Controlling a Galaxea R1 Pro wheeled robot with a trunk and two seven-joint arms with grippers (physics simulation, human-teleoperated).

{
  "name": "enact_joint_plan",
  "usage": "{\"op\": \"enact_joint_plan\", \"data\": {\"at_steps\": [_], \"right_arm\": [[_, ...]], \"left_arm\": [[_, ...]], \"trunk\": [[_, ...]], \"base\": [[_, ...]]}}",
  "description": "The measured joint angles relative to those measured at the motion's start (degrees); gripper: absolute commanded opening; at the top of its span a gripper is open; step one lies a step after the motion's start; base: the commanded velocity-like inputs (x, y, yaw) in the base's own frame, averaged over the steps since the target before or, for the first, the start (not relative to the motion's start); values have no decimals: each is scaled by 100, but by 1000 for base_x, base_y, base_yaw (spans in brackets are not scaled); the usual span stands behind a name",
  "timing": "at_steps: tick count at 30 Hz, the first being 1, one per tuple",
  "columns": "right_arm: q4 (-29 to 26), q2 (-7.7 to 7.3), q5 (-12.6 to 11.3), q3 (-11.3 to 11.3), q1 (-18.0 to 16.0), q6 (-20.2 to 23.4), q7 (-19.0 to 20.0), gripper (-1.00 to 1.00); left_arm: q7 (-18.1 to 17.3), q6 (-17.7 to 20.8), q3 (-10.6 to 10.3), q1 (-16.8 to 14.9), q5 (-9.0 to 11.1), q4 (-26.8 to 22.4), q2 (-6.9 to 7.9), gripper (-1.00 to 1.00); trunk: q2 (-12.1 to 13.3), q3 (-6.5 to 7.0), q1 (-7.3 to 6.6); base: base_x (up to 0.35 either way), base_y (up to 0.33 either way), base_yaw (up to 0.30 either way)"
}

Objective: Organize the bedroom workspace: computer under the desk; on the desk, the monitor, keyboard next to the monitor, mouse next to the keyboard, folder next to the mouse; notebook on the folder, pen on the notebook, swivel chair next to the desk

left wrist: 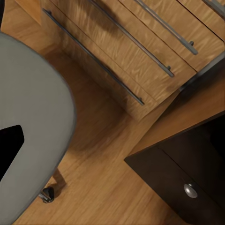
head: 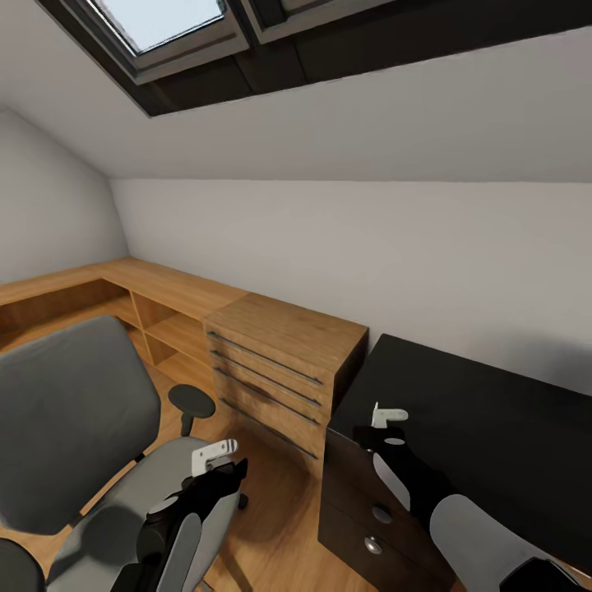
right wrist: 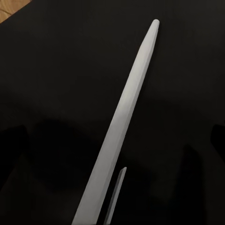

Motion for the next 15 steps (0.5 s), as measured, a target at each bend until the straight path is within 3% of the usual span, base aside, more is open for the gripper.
{"op": "enact_joint_plan", "data": {"at_steps": [11, 12, 15], "right_arm": [[-1, 0, -4, 0, 0, 0, -1, 100], [-1, 0, -4, 1, 0, 0, -2, -100], [0, 1, -18, 4, 1, -6, 6, -100]], "left_arm": [[0, 0, 0, 0, 8, 9, 0, 100], [0, 0, 0, 0, 8, 12, 0, 100], [0, 0, -1, -1, 10, 12, 0, 100]], "trunk": [[0, 0, 0], [0, 0, 0], [0, 0, 0]], "base": [[0, 0, 0], [0, 0, 0], [0, 0, 0]]}}
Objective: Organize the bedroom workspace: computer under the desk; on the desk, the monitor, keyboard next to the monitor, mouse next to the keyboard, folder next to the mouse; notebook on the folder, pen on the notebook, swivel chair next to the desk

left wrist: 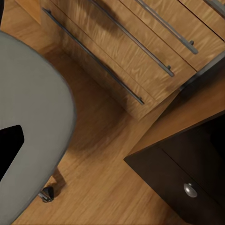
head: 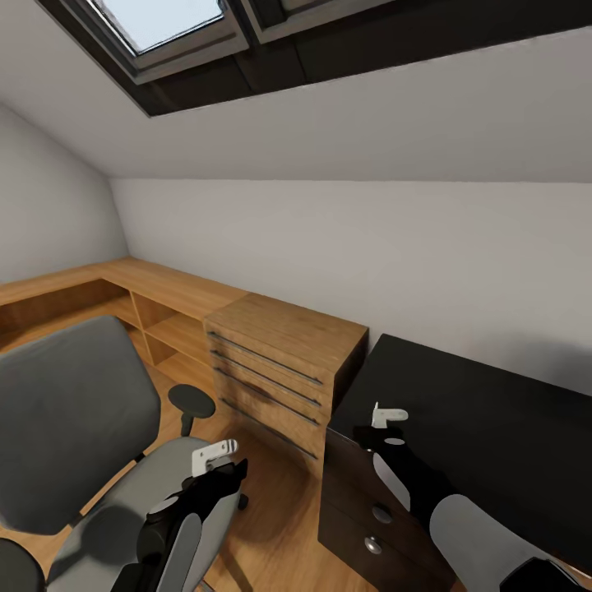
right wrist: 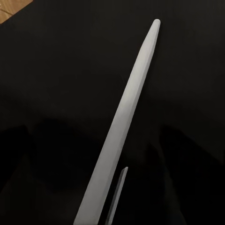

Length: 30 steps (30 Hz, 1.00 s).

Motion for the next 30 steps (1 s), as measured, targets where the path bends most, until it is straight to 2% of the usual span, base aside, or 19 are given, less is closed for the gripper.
{"op": "enact_joint_plan", "data": {"at_steps": [20, 25, 30], "right_arm": [[-8, 0, 2, -1, 0, 18, -9, -100], [-54, -1, -11, -5, 0, 118, -30, -100], [-193, -1, -22, -9, 2, 405, -22, -100]], "left_arm": [[0, 4, 0, 0, -1, 12, 16, 100], [0, 1, 0, 0, -2, 22, 18, 100], [0, 2, 0, 0, -3, 23, 18, 100]], "trunk": [[0, 0, 0], [0, 0, 0], [1, -1, 0]], "base": [[0, 0, 0], [0, 0, 0], [0, 0, 0]]}}
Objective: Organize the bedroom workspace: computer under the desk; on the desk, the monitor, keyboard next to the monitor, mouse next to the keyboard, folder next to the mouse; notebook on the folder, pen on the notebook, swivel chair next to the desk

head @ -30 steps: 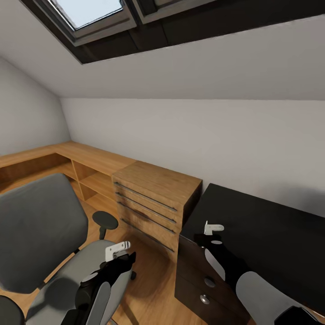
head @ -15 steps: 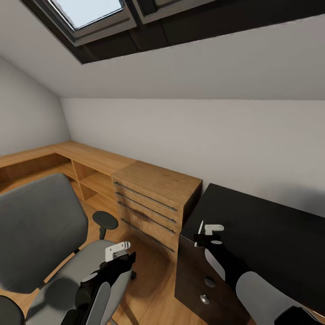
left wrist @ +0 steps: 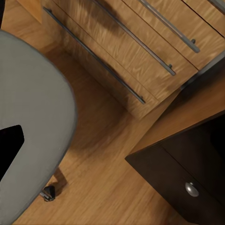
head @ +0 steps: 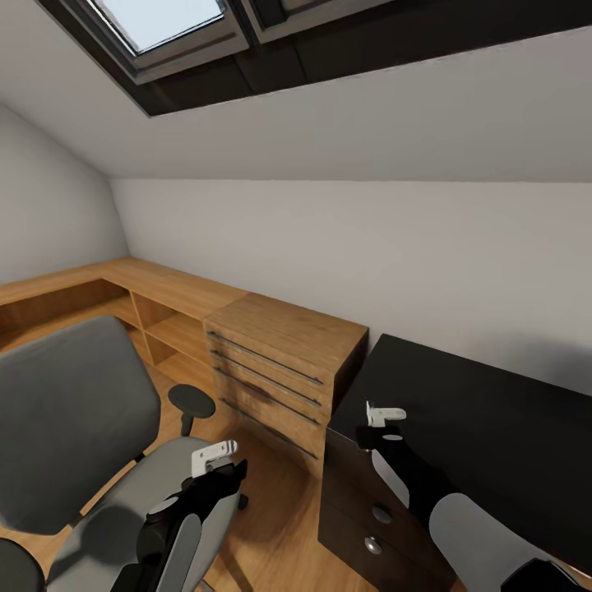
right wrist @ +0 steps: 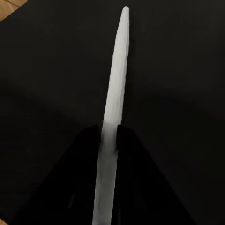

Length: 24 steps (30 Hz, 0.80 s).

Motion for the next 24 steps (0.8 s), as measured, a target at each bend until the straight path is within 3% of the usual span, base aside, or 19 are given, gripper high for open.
{"op": "enact_joint_plan", "data": {"at_steps": [11, 24], "right_arm": [[-41, -2, -9, -2, -1, 94, 0, -100], [-135, -8, -192, -11, 1, 98, -6, -100]], "left_arm": [[0, 1, 0, 0, -2, 5, 0, 100], [0, -1, 0, 0, -4, 8, 0, 100]], "trunk": [[0, 0, 0], [0, 0, 0]], "base": [[0, 0, 0], [0, 0, 0]]}}
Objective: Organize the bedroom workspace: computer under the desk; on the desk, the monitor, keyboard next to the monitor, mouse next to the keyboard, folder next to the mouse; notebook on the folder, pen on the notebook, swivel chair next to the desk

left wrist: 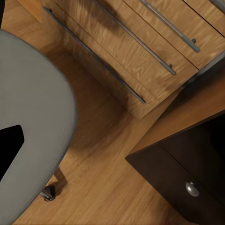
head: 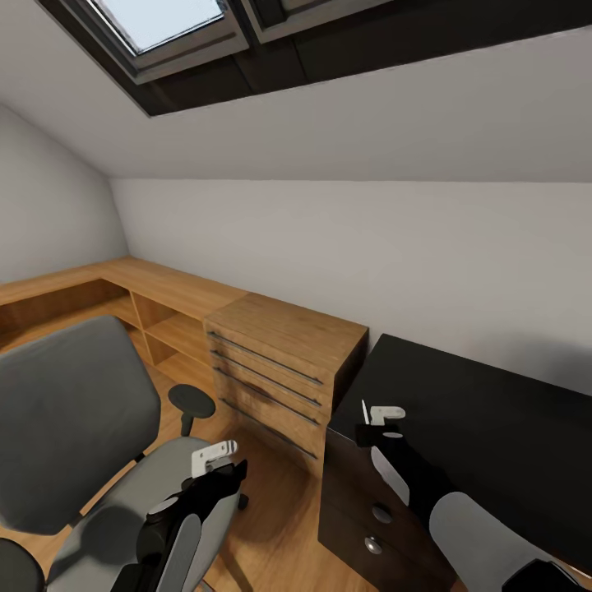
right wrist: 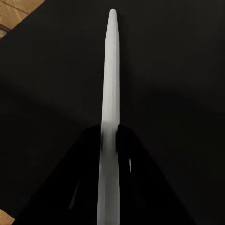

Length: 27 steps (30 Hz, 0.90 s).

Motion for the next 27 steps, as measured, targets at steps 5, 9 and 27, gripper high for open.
{"op": "enact_joint_plan", "data": {"at_steps": [5, 9, 27], "right_arm": [[-3, 0, -12, 0, 0, 0, 0, -100], [-7, 0, -12, 0, 0, 0, 0, -100], [-7, 0, -7, 0, 1, 0, -2, -100]], "left_arm": [[0, 3, 0, 0, 3, 0, 0, 100], [0, 7, 0, 0, 5, 0, 0, 100], [0, 6, 0, 0, 4, 0, 0, 100]], "trunk": [[0, 0, 0], [0, 0, 0], [0, 0, 0]], "base": [[0, 0, 0], [0, 0, 0], [0, 0, 0]]}}
